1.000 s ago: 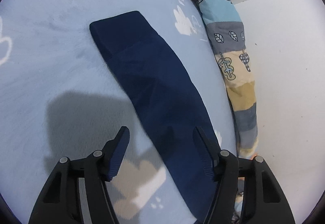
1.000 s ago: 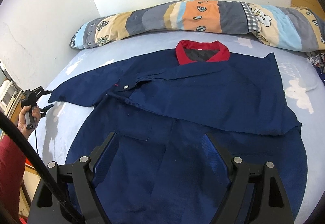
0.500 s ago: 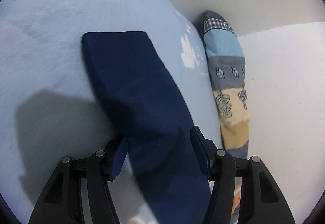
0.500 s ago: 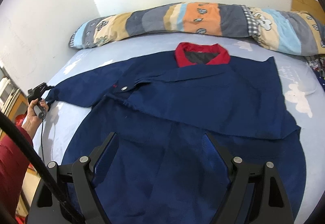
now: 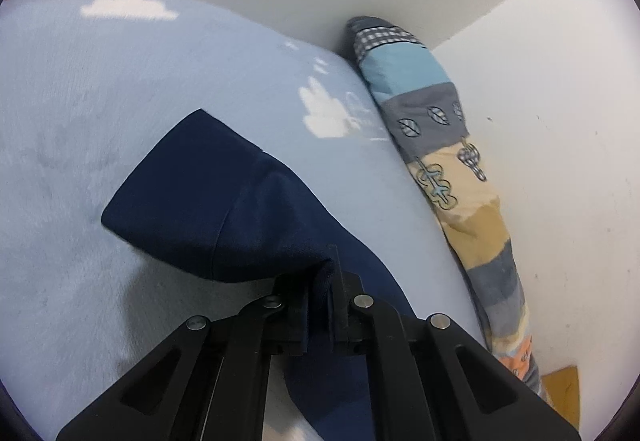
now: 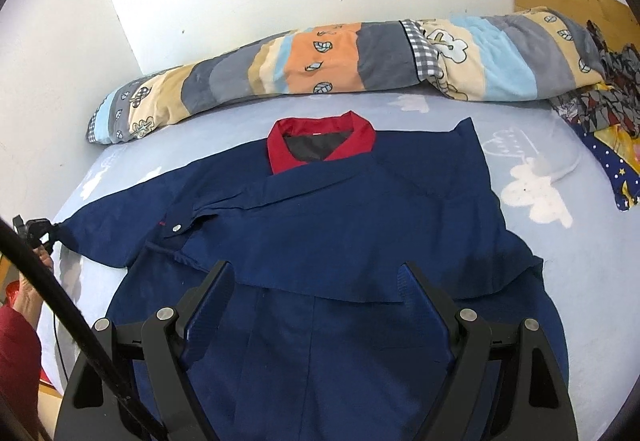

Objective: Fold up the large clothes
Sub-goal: 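Lift the sleeve and fold it across the jacket body with the left gripper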

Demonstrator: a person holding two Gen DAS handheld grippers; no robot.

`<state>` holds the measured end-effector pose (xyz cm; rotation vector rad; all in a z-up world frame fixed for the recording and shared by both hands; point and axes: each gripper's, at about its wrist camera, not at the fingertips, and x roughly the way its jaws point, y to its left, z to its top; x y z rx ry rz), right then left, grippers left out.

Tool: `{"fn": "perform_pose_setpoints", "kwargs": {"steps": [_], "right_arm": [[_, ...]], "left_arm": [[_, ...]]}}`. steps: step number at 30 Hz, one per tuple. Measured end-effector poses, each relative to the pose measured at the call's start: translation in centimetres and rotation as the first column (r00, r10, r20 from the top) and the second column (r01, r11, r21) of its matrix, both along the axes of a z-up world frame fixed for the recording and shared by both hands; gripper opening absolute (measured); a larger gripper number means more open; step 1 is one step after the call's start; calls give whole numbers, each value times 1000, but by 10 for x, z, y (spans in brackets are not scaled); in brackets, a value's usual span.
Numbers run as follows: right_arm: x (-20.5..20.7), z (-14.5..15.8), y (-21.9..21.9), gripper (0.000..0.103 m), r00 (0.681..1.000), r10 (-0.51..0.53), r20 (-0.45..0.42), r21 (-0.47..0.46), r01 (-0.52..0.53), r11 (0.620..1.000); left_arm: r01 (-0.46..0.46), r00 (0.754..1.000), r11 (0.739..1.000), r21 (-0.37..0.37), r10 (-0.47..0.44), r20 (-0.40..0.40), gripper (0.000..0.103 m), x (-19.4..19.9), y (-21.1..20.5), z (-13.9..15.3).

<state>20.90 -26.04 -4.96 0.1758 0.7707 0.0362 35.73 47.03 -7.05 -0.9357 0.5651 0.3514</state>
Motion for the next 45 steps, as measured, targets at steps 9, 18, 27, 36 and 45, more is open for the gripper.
{"fn": "perform_pose_setpoints", "kwargs": {"steps": [9,18,27,36,45], "right_arm": [[-10,15,-23,87,997,-50,55,35,48,998],[-21,31,-49,87,987,-115,112,76,107,991],[-33,43,-73,87,973,-167,159,116,150,982],[-49,58,-97,87,954,-218,206,161,187,969],[-64,65,-123,87,931,-281,234,181,243,953]], "left_arm": [[84,996,991,106,-87,31,6,-3,-42,56],[208,974,956,207,-222,48,6,5,-132,106],[384,910,880,281,-411,44,6,13,-262,153],[543,802,751,376,-597,34,6,17,-413,200],[699,668,606,381,-743,-43,6,14,-582,164]]}}
